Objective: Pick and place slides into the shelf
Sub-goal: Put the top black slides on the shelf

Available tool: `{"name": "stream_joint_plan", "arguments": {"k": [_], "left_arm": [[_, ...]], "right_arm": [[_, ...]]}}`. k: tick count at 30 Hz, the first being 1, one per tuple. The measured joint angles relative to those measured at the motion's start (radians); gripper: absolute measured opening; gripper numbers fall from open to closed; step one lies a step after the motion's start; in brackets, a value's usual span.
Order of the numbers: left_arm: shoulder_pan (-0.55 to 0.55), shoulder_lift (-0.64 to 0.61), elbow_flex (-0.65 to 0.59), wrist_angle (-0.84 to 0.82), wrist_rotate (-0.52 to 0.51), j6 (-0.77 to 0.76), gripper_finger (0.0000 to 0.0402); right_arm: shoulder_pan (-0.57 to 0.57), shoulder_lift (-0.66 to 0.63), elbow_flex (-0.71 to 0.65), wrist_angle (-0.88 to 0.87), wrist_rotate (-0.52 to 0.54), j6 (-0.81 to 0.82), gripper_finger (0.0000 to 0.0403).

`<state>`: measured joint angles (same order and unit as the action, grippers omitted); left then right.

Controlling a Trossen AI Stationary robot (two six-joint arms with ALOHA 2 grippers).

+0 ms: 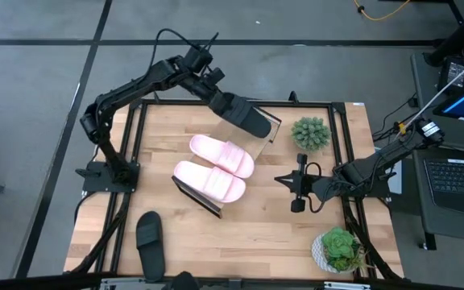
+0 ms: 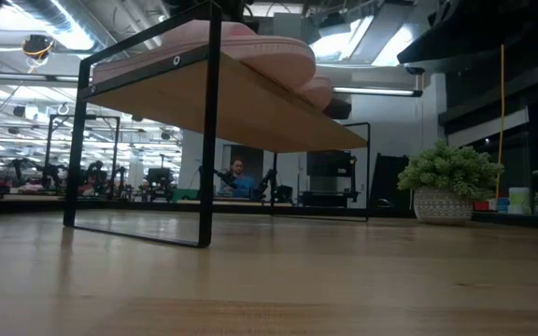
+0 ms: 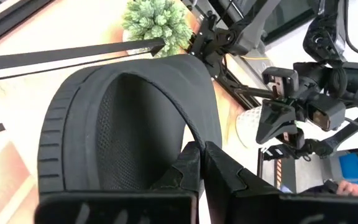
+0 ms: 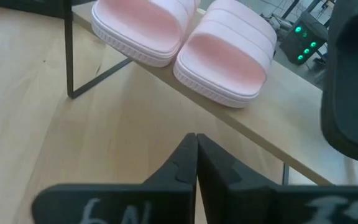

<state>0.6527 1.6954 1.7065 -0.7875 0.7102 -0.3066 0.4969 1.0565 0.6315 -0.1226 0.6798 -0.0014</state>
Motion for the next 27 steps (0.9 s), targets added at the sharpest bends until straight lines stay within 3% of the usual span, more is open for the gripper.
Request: {"name": "stream_joint_plan", "arguments": {"k": [11,16,27], "left_arm": [[0.000,0.075,0.000,0.039,0.019,0.023,0.0000],[0.006,0.109,0.000,0.089,0.104,0.022,0.0000],[0.022,0.120,-0.001,0.113,0.112,0.021,0.0000]], "right_arm": [[0.000,0.000,0.000,0.000,0.000,0.001,0.0013],[0.000,0.000,0.000,-0.001,0.000,0.001,0.0004],[0.000,0.000,0.000,-0.001,0.000,0.001,0.0005]]}}
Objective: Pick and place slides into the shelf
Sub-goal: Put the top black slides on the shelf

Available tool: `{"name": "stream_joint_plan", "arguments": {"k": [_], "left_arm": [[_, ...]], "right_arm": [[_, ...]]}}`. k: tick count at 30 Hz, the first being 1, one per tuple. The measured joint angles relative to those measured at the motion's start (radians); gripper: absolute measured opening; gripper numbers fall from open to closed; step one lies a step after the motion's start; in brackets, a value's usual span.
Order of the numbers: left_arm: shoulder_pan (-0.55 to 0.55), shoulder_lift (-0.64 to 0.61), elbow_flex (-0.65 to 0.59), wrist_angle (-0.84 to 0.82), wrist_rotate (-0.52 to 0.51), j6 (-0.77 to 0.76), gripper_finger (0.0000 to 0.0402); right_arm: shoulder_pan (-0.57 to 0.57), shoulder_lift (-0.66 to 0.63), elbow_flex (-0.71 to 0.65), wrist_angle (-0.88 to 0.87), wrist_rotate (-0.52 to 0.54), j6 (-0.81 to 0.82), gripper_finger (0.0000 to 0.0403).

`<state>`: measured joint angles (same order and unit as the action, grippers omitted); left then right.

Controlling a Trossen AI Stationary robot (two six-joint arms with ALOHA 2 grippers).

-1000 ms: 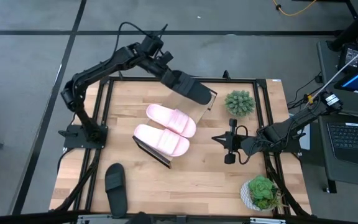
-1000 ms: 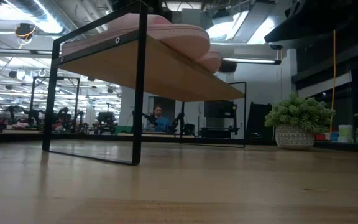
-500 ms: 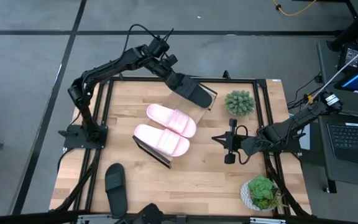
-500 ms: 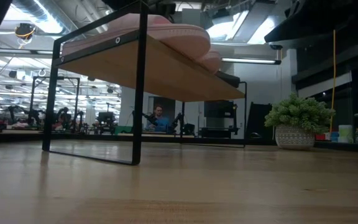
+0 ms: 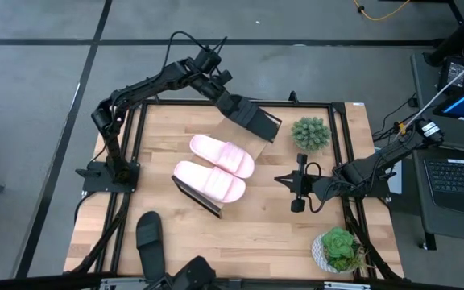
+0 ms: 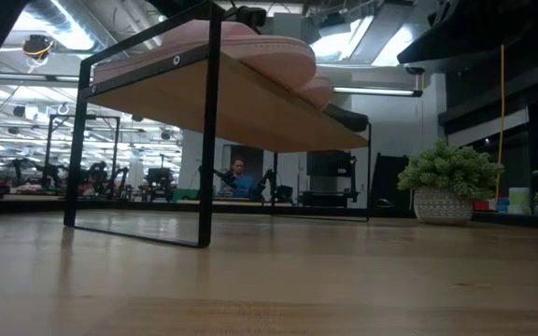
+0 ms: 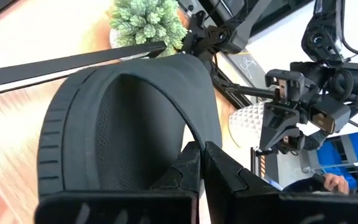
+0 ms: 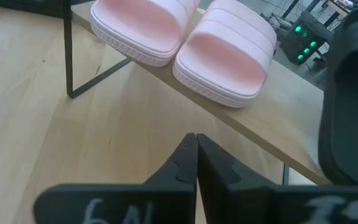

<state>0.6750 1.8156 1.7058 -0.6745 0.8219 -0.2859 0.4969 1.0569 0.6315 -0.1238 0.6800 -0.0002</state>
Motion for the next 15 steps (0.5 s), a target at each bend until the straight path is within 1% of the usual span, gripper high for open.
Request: {"name": "stream_joint_plan", "arguments": {"k": [8,15], "left_arm": [[0.002,0.000,0.000,0.057,0.005,-0.030,0.0000],[0.001,0.000,0.000,0.058,-0.024,-0.026,0.0000]], "right_arm": [[0.000,0.000,0.000,0.000,0.000,0.011,0.0015],[0.000,0.000,0.000,0.000,0.000,0.022,0.0005]]}}
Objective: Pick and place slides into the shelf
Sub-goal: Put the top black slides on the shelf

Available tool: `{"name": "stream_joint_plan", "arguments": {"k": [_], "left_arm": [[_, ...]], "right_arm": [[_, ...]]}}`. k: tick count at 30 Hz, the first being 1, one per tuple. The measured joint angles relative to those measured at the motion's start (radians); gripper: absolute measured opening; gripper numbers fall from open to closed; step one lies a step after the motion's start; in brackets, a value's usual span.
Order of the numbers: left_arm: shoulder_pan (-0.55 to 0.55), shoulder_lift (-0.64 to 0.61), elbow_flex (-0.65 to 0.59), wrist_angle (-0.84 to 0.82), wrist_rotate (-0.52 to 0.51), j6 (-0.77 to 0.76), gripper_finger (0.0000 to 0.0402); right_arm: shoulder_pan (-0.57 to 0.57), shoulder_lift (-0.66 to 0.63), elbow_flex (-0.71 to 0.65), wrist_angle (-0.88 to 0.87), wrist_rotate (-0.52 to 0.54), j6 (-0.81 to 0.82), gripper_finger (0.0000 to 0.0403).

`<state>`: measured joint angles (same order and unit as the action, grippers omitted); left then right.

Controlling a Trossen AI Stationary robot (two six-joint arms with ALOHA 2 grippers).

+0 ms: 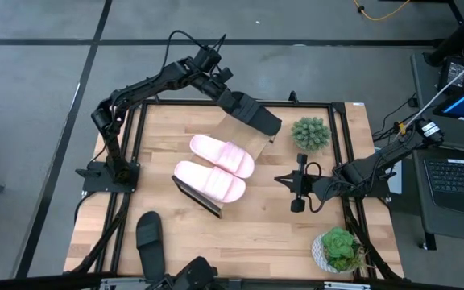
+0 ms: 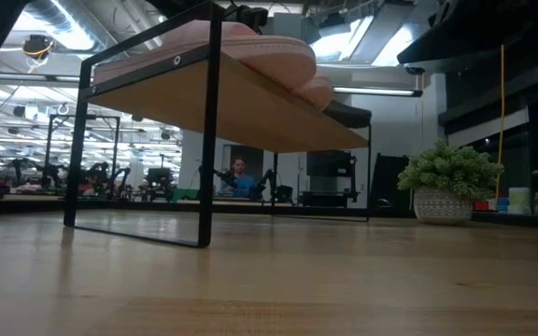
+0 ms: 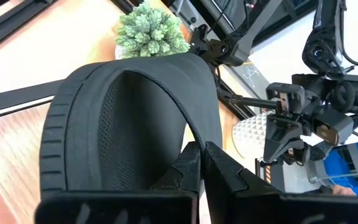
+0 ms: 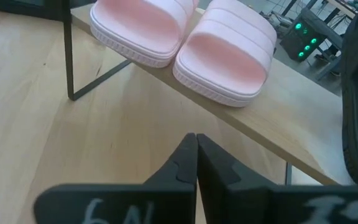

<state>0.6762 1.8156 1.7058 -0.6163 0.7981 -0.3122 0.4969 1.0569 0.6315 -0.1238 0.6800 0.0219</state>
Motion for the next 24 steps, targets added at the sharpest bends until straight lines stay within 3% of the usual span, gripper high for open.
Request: {"name": "stream_joint_plan", "arguments": {"k": [6,24], "left_arm": [[-0.012,0.006,0.000,0.001,-0.056,0.000,0.0000],[-0.011,0.069,-0.001,-0.004,-0.037,-0.029,0.0000]], "right_arm": [[0.000,0.000,0.000,0.000,0.000,0.000,0.0015],[0.000,0.001,0.000,-0.009,0.000,-0.002,0.0004]]}}
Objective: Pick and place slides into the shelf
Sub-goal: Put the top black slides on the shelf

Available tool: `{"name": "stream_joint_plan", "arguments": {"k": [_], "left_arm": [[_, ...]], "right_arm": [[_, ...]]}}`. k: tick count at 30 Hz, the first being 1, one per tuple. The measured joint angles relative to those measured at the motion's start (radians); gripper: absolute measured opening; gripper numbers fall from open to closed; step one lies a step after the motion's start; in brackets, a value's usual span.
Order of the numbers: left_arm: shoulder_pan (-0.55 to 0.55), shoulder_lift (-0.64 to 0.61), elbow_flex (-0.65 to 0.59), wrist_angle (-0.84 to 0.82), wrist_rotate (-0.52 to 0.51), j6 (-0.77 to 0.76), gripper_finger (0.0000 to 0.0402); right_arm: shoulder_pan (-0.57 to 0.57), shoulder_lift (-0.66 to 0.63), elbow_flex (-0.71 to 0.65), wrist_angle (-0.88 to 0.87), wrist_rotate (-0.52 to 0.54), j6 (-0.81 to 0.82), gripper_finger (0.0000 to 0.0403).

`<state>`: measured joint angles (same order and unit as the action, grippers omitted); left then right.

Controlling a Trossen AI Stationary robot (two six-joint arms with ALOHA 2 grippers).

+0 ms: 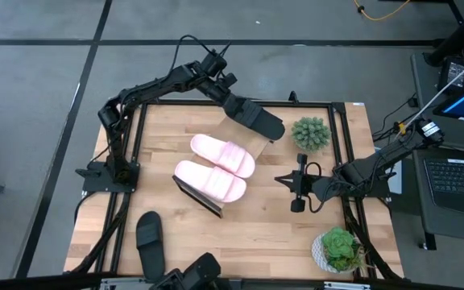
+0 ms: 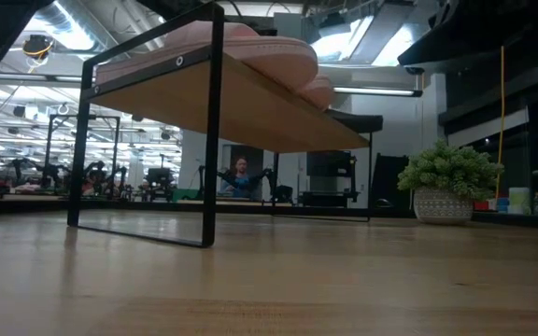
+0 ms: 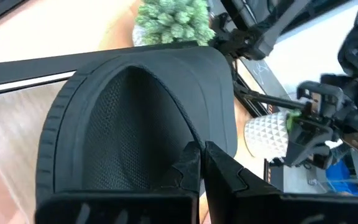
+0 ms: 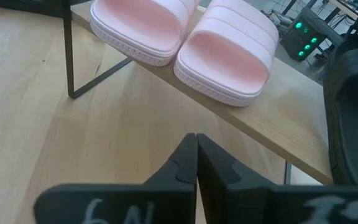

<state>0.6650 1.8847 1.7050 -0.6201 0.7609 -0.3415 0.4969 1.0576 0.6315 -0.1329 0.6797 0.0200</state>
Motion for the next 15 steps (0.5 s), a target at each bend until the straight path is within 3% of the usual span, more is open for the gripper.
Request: {"name": "stream_joint_plan", "arguments": {"k": [7,15], "left_arm": [[0.011,0.000,0.000,-0.026,-0.078,-0.041,0.0000],[0.010,0.000,0.000,-0.045,-0.132,-0.041,0.0024]], "right_arm": [[0.000,0.000,0.000,0.000,0.000,0.002,0.0018],[0.000,0.000,0.000,0.000,0.000,0.002,0.0004]]}}
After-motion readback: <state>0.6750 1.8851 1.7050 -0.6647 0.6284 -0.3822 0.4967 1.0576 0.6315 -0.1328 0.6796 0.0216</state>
